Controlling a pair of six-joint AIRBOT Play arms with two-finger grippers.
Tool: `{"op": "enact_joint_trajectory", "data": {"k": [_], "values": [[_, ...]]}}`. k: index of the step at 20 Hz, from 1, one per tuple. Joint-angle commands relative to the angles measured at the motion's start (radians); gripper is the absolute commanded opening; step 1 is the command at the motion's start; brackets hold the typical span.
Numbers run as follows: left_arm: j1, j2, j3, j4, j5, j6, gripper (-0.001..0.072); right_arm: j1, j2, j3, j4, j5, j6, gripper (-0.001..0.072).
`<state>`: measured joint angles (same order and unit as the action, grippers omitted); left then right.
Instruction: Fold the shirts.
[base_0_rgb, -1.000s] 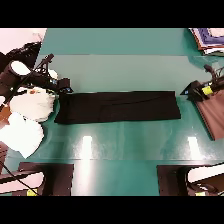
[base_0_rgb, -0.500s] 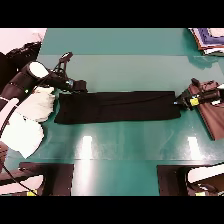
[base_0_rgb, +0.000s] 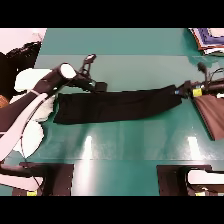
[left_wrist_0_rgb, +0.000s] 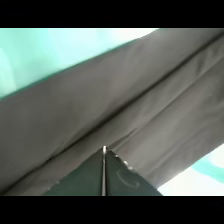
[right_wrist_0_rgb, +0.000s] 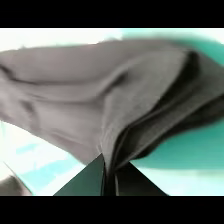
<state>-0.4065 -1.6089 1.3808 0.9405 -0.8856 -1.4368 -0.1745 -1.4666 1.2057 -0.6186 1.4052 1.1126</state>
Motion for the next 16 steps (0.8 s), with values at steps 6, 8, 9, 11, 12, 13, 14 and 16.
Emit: {"op": "enact_joint_trajectory", "data": {"k": [6, 8, 9, 11, 12, 13, 14, 16], "values": [[-0.148, -0.211, 0.133, -0.060, 0.014, -0.005, 0.0026, 0.267, 0.129, 0.302, 0.092, -0.031, 0.103, 0.0016], [-0.151, -0.222, 0.133, -0.066, 0.030, -0.005, 0.0027, 0.337, 0.129, 0.349, 0.092, -0.047, 0.103, 0.0016], [-0.151, -0.222, 0.133, -0.067, 0.047, -0.007, 0.0026, 0.368, 0.129, 0.366, 0.092, -0.051, 0.103, 0.0016], [-0.151, -0.222, 0.142, -0.068, 0.067, -0.028, 0.0027, 0.417, 0.129, 0.380, 0.092, -0.065, 0.103, 0.0016], [-0.151, -0.221, 0.145, -0.068, 0.071, -0.031, 0.0027, 0.435, 0.129, 0.380, 0.091, -0.073, 0.102, 0.0016], [-0.151, -0.221, 0.151, -0.065, 0.068, -0.030, 0.0026, 0.451, 0.126, 0.379, 0.090, -0.077, 0.098, 0.0016], [-0.147, -0.221, 0.162, -0.060, 0.051, -0.030, 0.0026, 0.463, 0.119, 0.379, 0.091, -0.079, 0.098, 0.0016], [-0.122, -0.209, 0.182, -0.052, 0.001, -0.030, 0.0026, 0.489, 0.097, 0.380, 0.092, -0.079, 0.097, 0.0016]]}}
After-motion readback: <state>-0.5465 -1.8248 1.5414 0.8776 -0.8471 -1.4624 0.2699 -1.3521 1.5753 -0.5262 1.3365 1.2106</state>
